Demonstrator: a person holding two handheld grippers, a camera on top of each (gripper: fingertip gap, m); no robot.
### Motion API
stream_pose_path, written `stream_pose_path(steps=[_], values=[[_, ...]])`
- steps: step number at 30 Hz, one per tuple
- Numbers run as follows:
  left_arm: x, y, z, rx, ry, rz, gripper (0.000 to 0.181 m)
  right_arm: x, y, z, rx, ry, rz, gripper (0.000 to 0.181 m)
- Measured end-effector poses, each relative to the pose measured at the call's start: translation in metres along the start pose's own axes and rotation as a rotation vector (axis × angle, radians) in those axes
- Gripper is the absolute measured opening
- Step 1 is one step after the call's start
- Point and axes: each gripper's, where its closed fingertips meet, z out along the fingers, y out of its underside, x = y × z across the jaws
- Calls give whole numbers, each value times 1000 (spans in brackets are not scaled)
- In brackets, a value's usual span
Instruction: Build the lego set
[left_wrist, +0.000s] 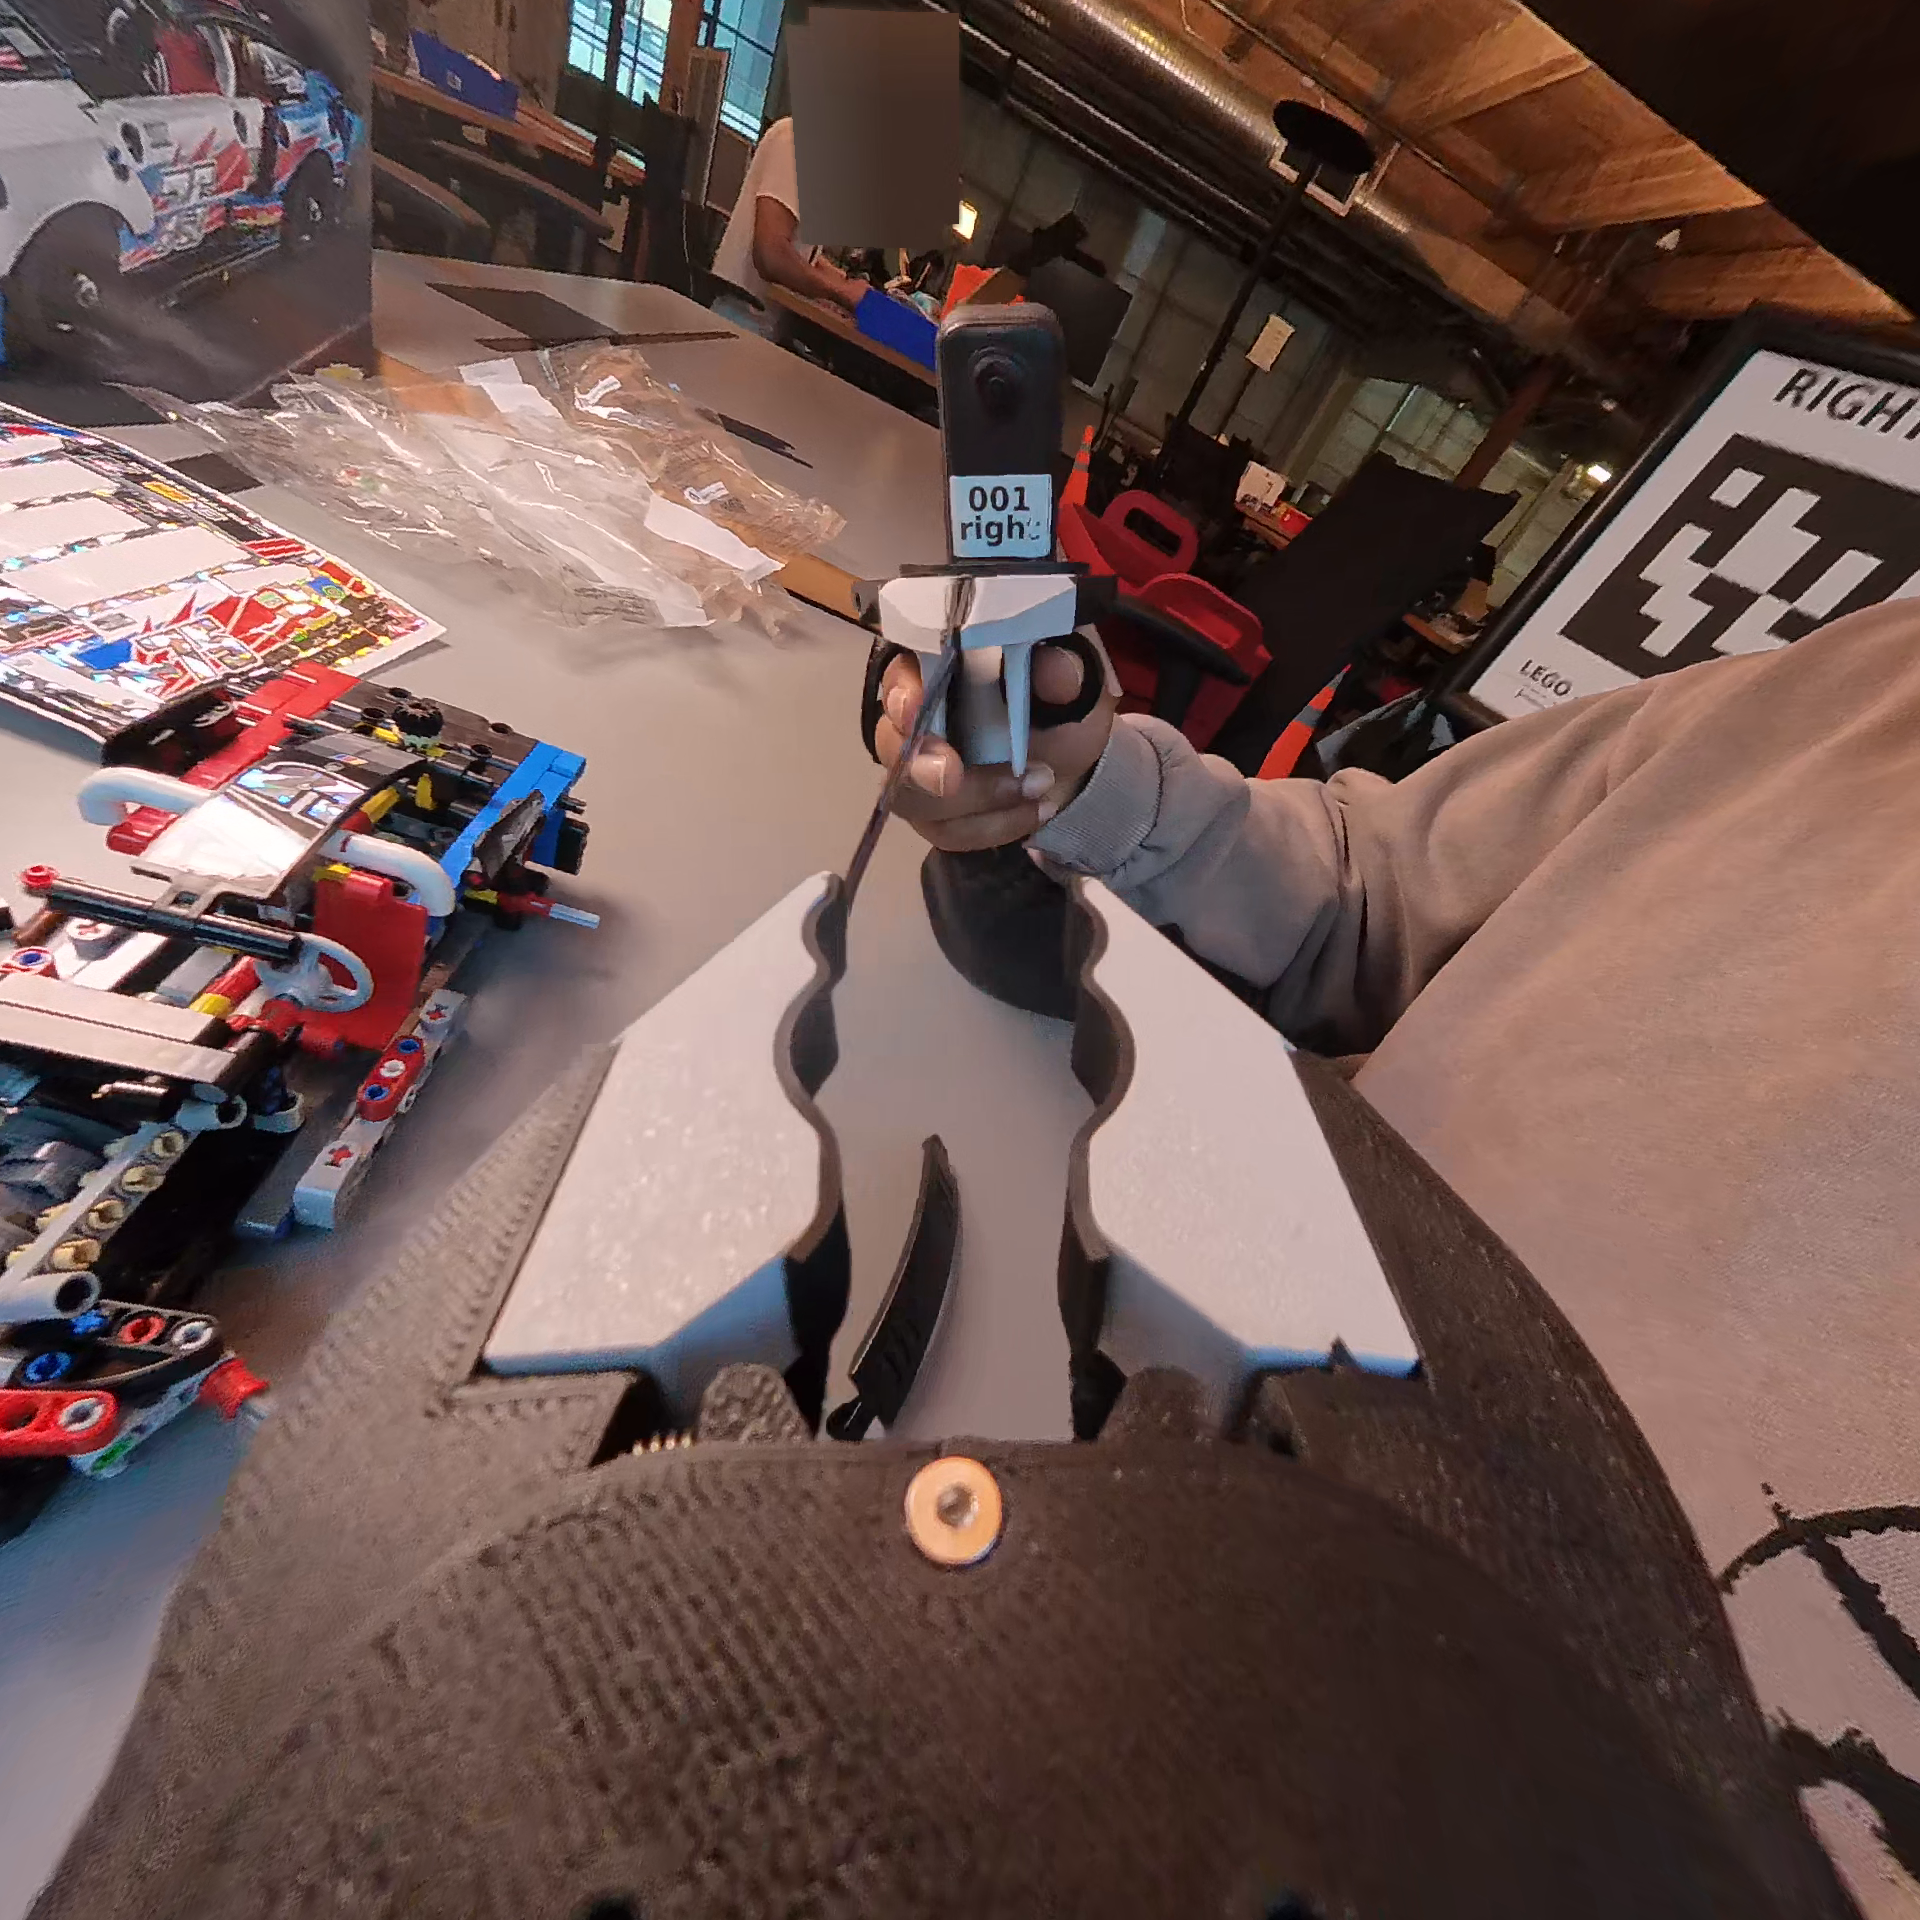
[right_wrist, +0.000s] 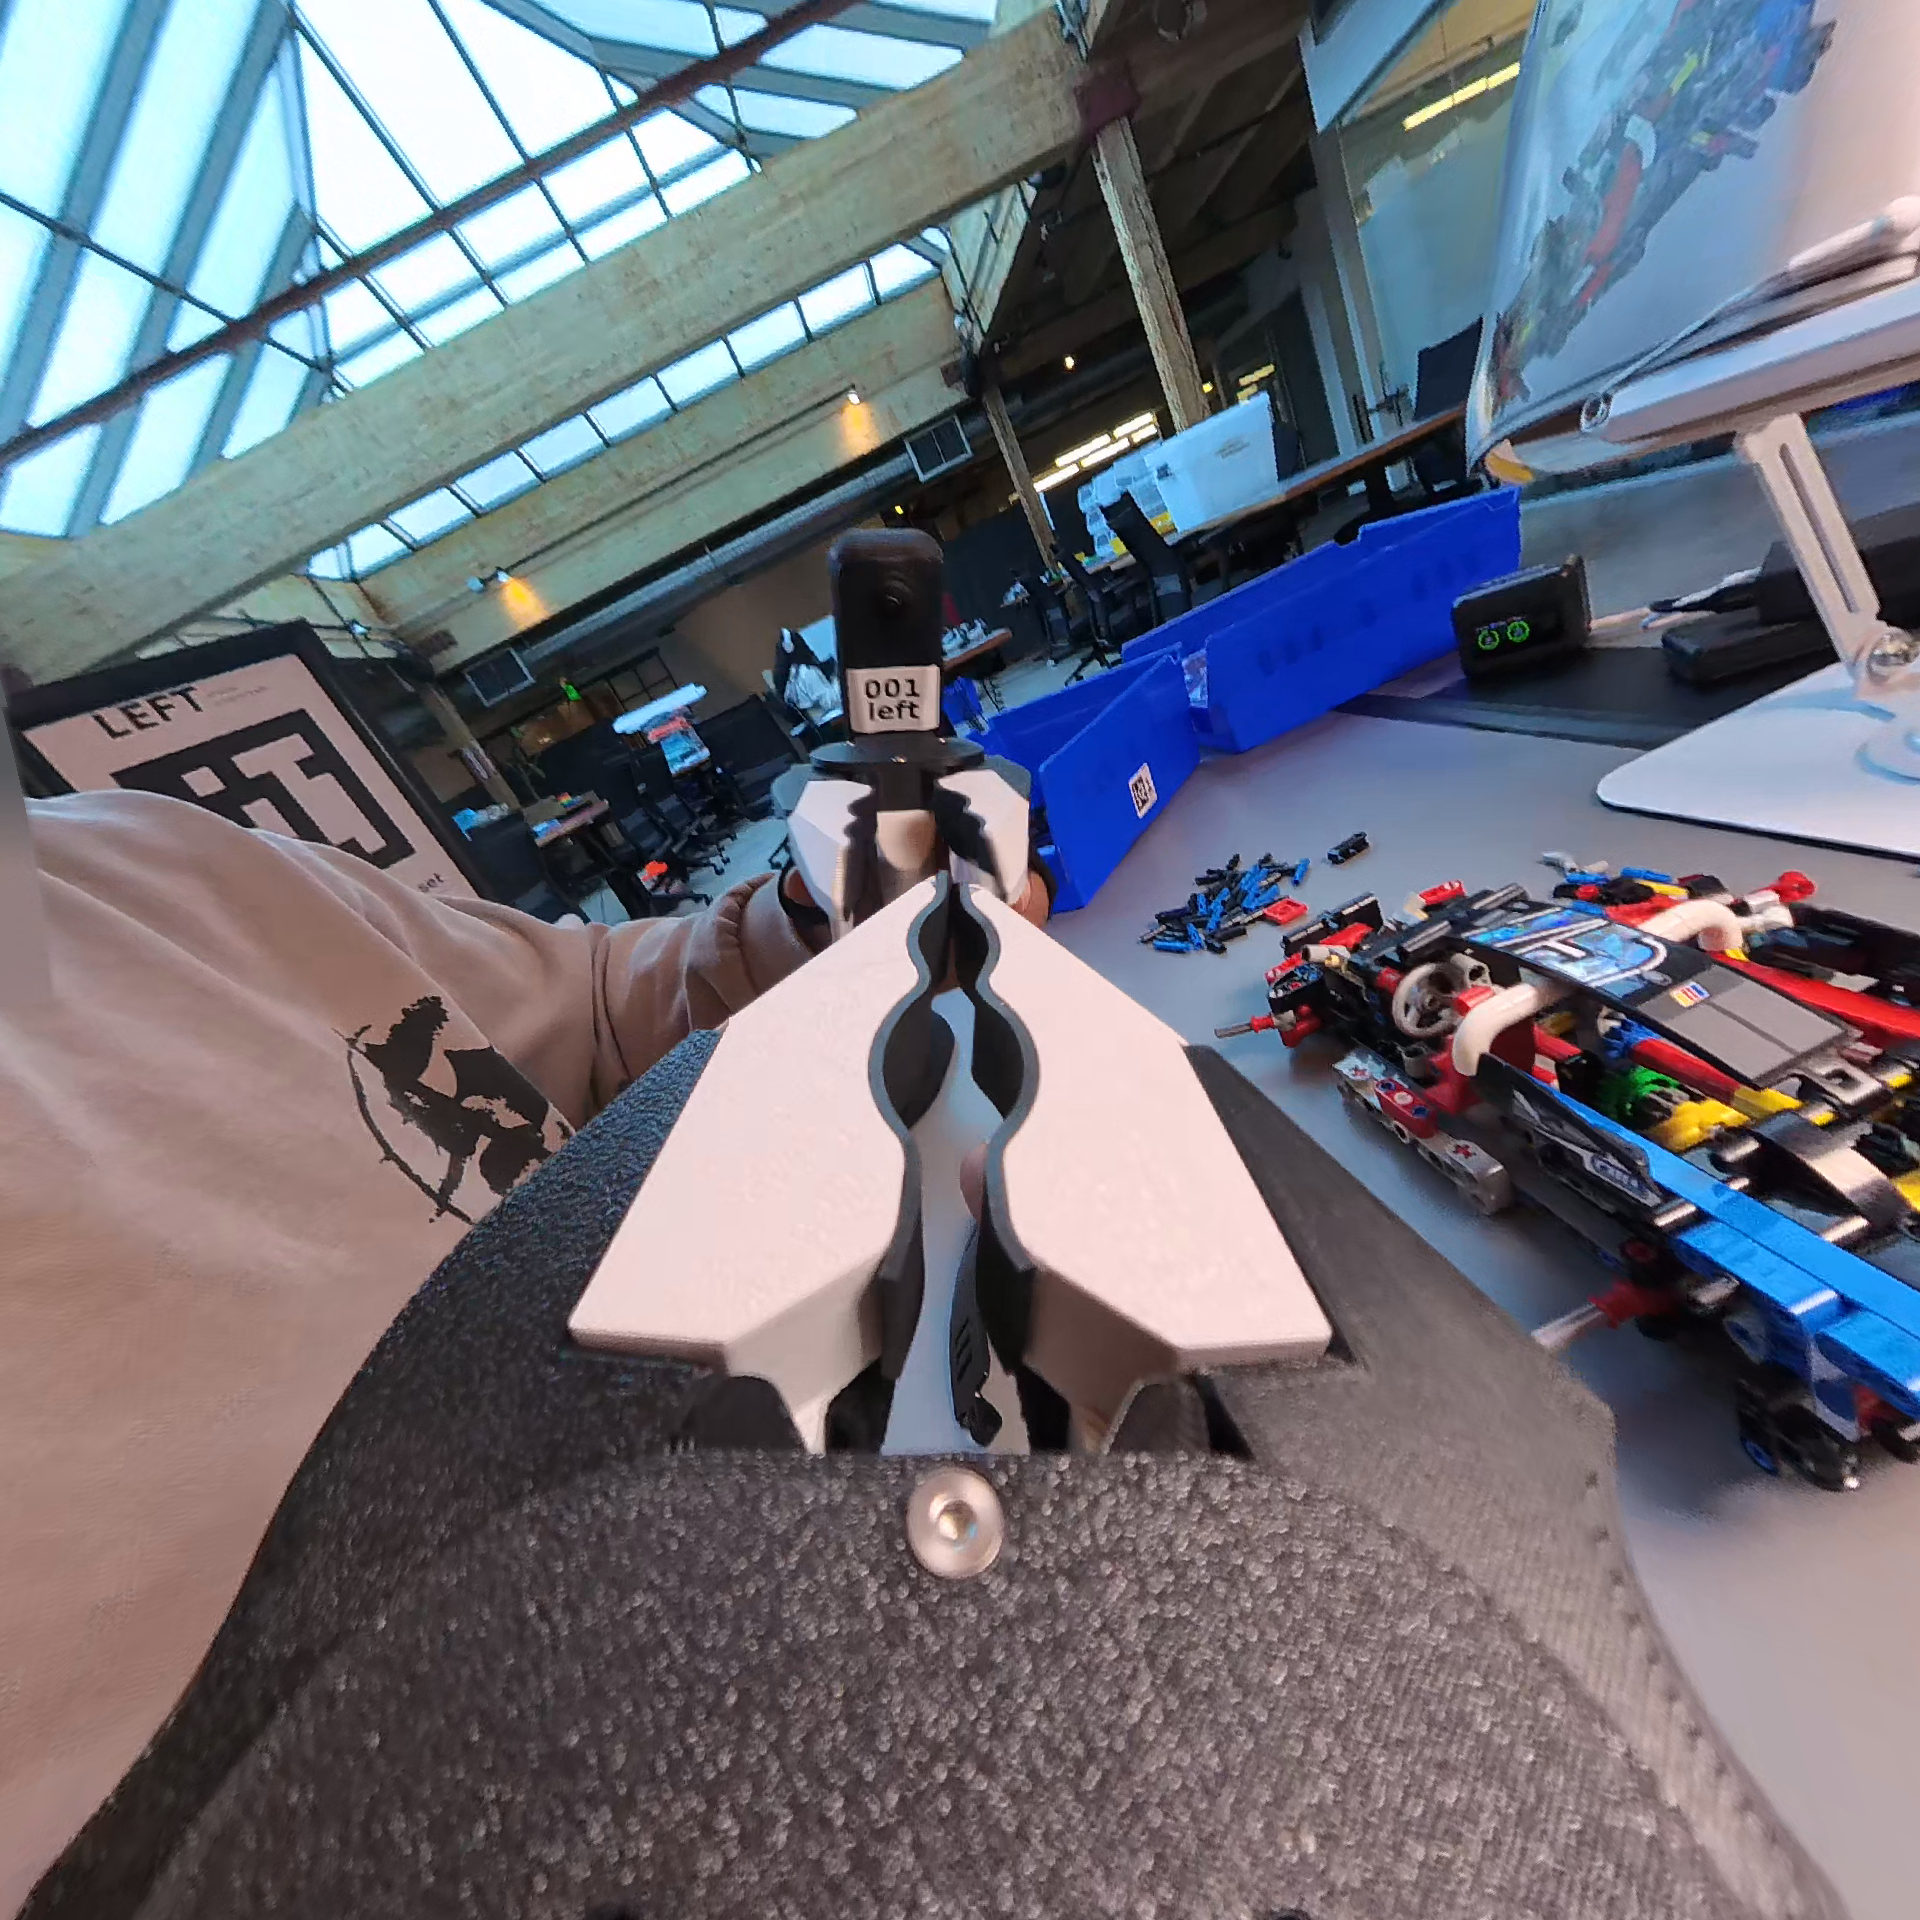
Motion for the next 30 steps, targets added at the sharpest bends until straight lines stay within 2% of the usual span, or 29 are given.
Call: stream_pose_path(steps=[4, 9, 11, 16, 19, 25, 30], values=[[-1, 7, -6, -45, -65, 112, 58, -6, 3, 12, -49, 5, 0, 0], [-10, 27, -16, -135, -102, 81, 71, -18, -7, 22, -73, -5, -23, 0], [-12, 43, -20, -204, -118, 136, 65, -23, -19, 23, -67, -4, -25, 0], [-8, 106, -27, -468, -97, 348, 34, -40, -52, 20, -37, 1, -43, 0], [-18, 131, -31, -587, -159, 513, 29, -45, -57, 15, -25, 13, -36, 0], [-28, 137, -31, -663, -206, 708, 17, -33, -36, 2, -5, 39, 54, 0], [-25, 142, -26, -674, -176, 763, 12, -24, -31, -8, 31, 54, 100, 0]])
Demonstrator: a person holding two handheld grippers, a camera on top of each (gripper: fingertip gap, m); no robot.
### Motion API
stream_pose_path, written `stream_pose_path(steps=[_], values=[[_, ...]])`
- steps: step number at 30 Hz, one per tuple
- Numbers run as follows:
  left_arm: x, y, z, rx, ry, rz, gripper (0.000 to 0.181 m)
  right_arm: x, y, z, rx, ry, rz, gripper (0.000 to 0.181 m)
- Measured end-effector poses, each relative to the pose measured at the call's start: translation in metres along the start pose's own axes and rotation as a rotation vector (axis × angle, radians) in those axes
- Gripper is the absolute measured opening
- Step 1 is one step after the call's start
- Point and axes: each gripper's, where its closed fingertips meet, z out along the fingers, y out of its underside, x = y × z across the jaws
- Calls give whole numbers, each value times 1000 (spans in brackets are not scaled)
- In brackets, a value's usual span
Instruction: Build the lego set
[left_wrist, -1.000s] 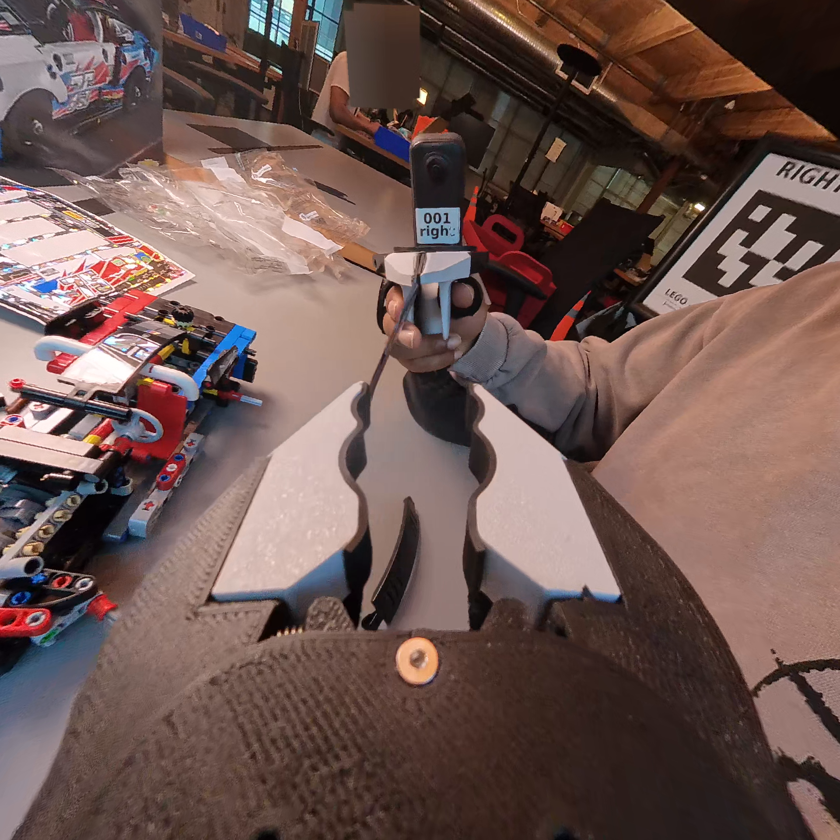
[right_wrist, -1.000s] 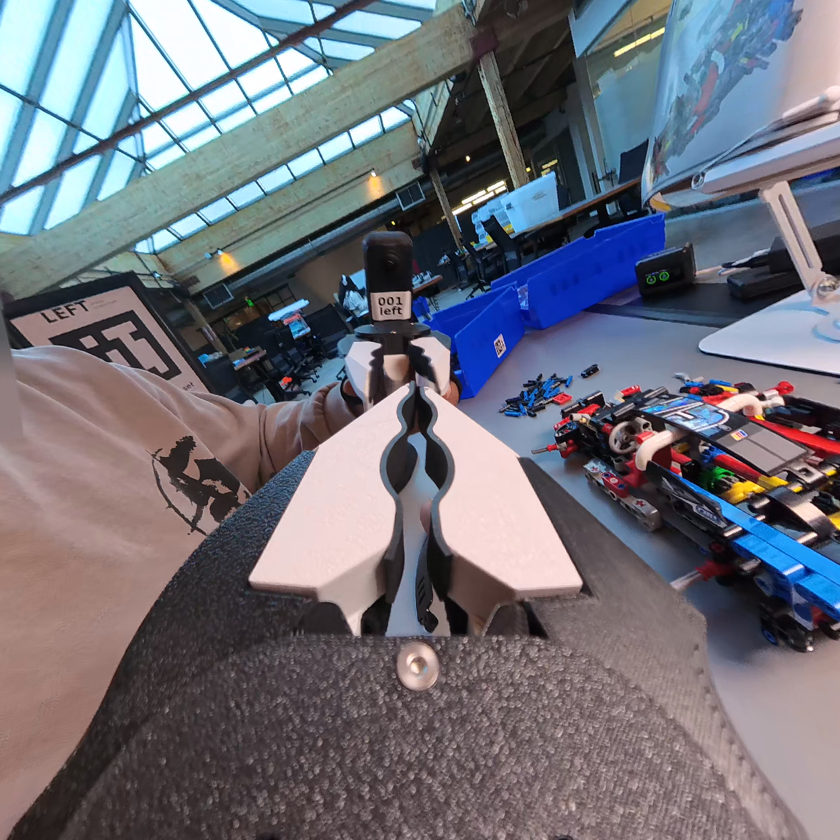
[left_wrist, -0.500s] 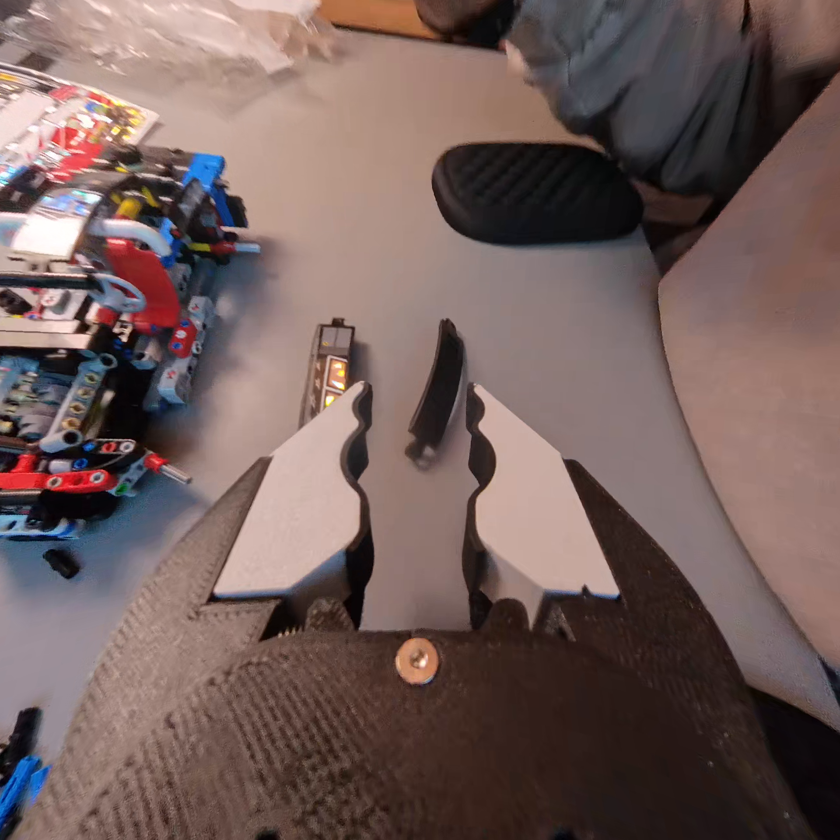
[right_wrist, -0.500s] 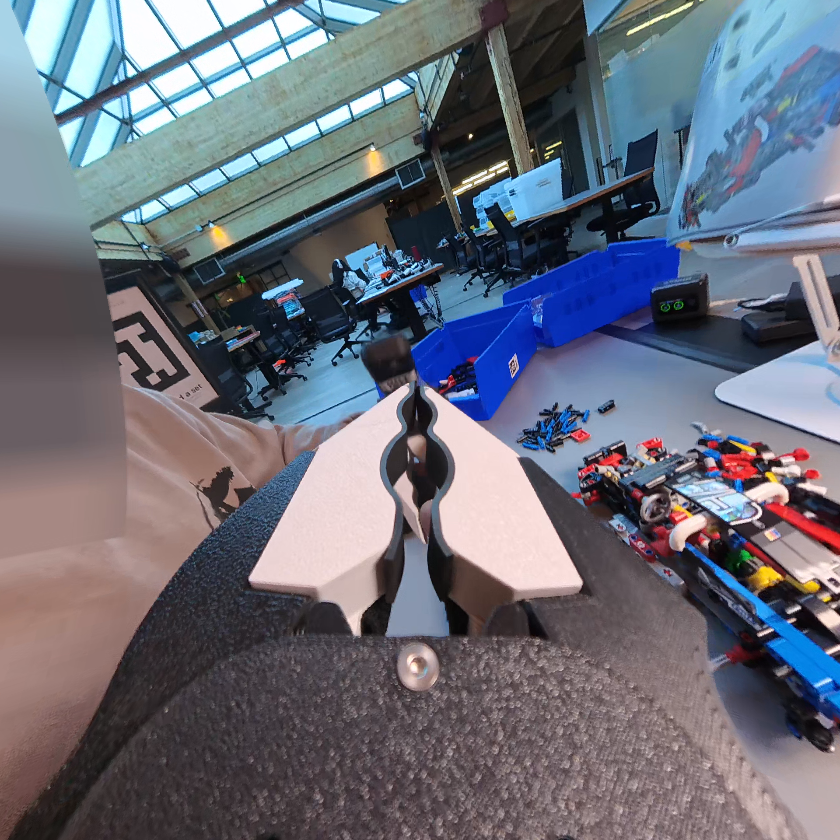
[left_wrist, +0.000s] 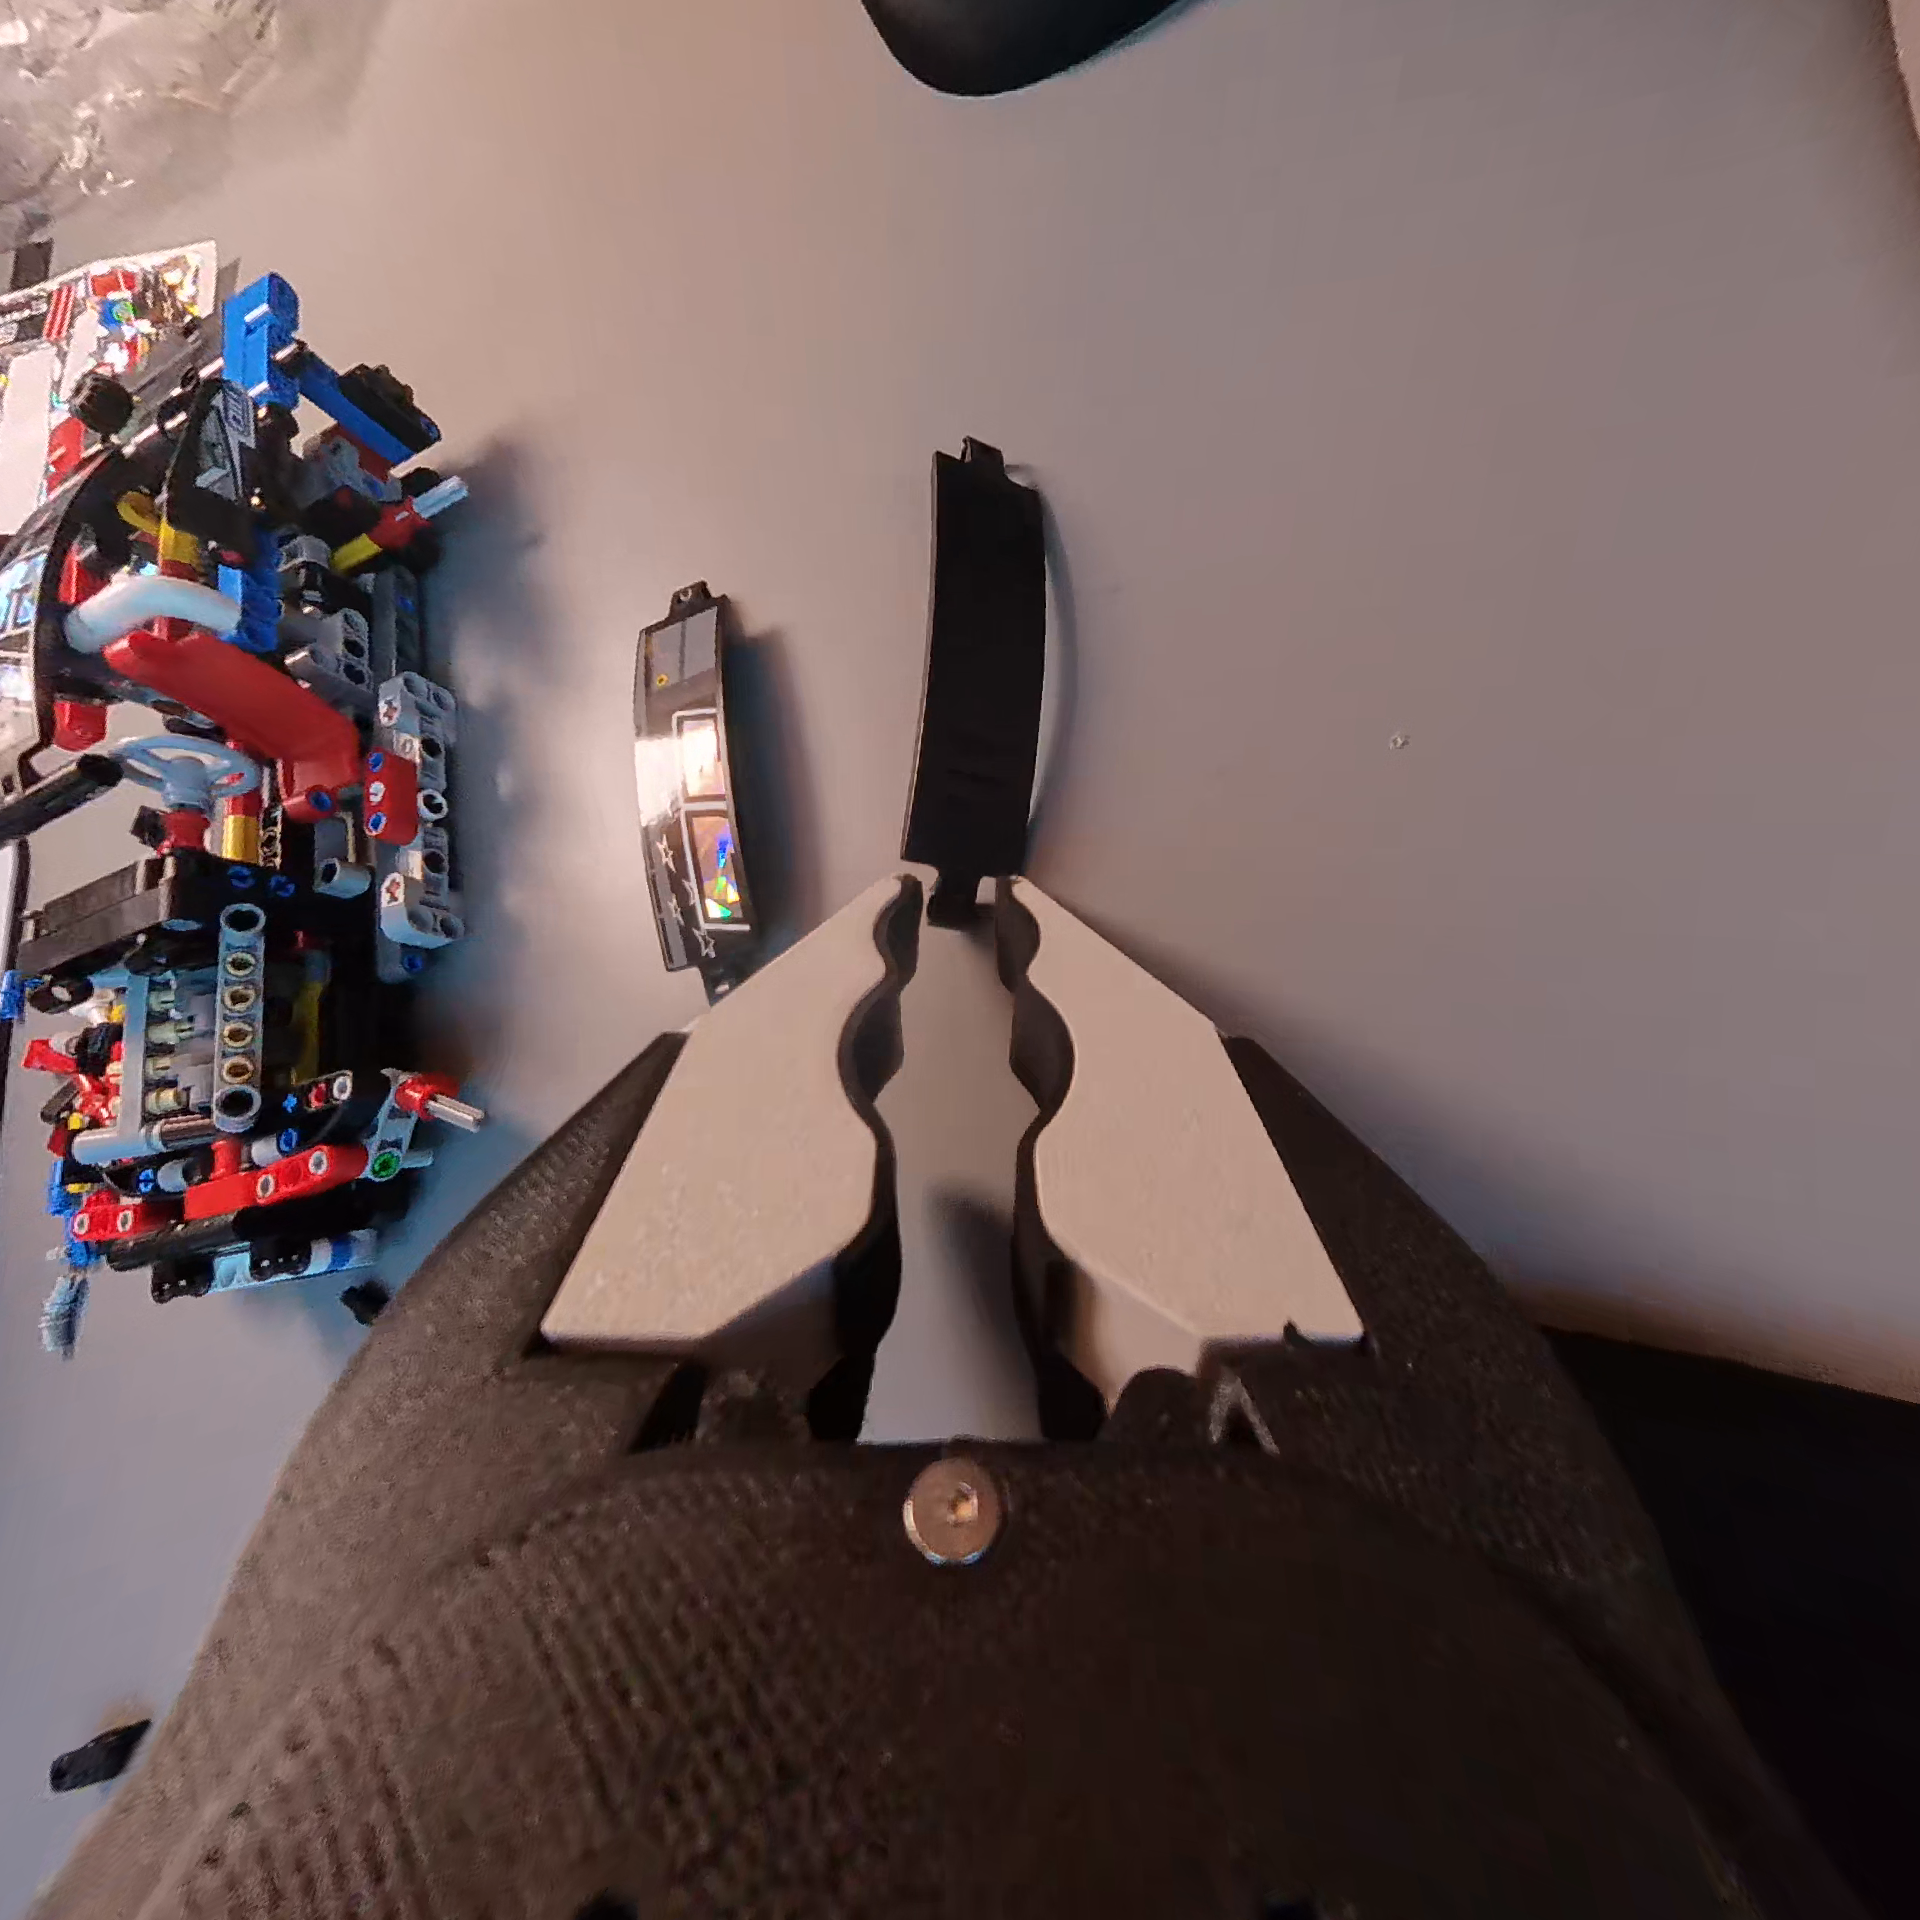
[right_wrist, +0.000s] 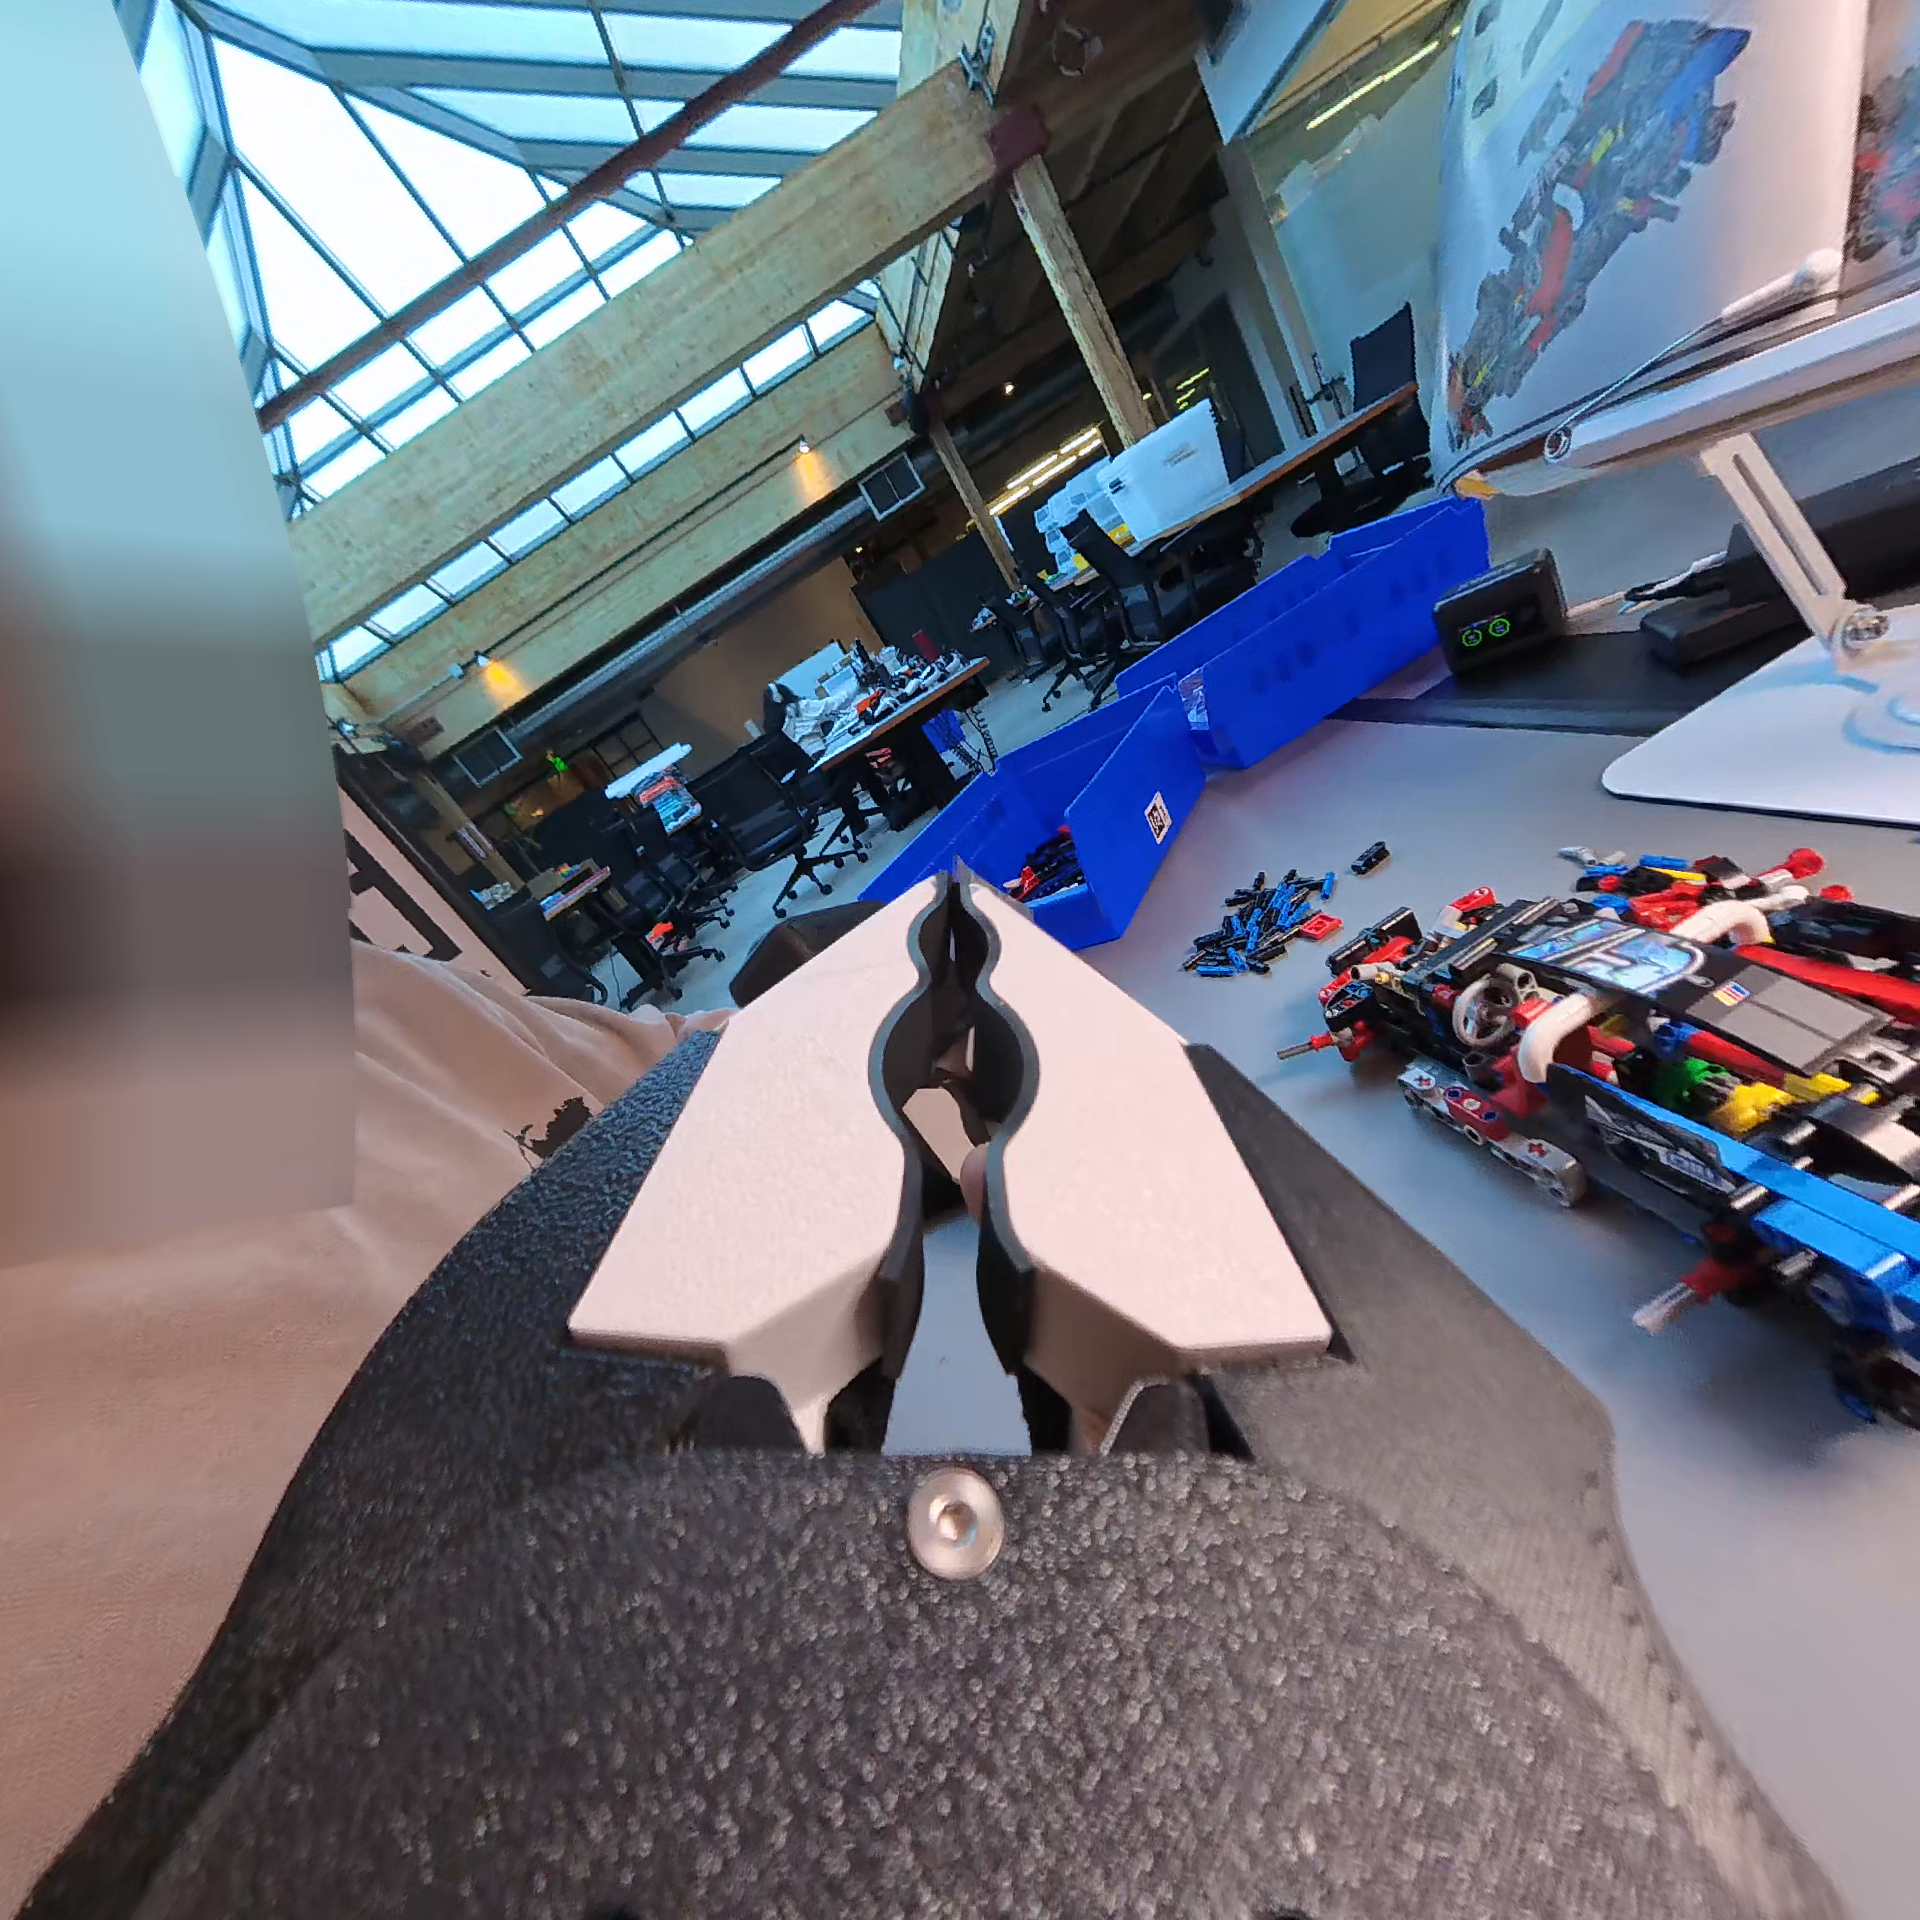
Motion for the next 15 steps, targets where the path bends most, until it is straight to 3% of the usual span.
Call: stream_pose_path(steps=[6, 12, 15], values=[[-1, 1, 2, 10, 18, -66, 6, 1, 4, -4, 4, -11, 17, 0], [-8, -3, 4, 34, 108, -416, 5, 1, 10, -2, -1, -14, 57, 0], [-10, -1, 8, -5, 87, -453, 5, 3, 17, 1, -15, 0, 103, 0]])
